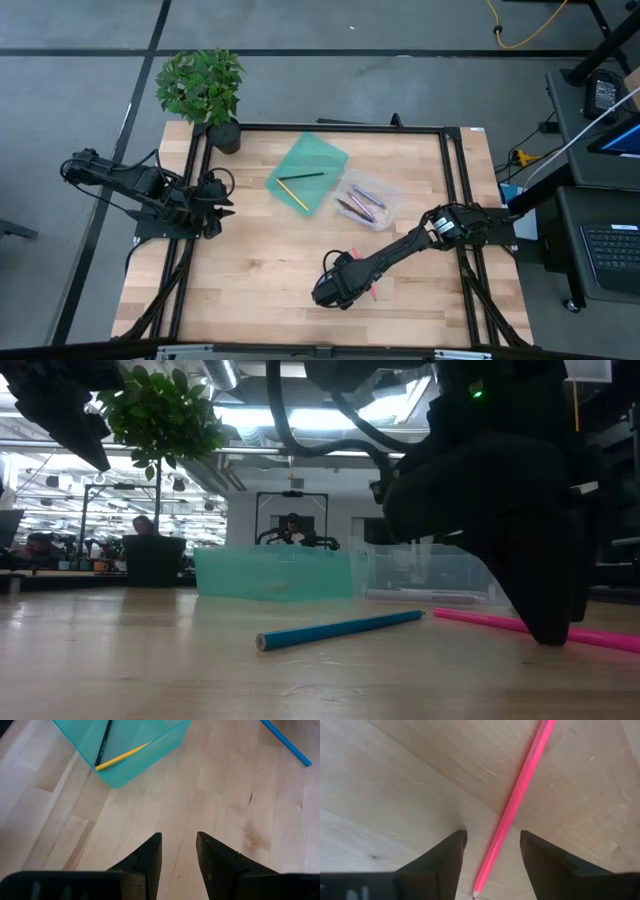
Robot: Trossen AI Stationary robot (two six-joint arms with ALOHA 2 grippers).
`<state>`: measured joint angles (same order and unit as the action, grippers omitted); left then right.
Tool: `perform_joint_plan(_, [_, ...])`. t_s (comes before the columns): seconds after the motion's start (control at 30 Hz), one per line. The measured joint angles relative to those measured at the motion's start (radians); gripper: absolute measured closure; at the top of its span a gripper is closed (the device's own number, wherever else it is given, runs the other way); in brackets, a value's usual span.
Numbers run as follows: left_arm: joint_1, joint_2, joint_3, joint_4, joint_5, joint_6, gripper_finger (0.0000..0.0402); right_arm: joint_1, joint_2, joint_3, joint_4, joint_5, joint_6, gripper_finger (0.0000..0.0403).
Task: Sort pens & pencils
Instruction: Put the pink pencil into the blue bin
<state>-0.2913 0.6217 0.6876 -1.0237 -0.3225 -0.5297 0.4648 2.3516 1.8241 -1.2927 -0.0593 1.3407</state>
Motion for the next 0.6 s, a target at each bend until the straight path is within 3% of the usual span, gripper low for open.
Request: perform_joint_plan(0.6, [0.000, 0.000, 0.000, 0.000, 0.000, -0.001, 0.0286, -0.001, 0.001, -0.002, 0.000, 0.033, -0.021, 0.0203])
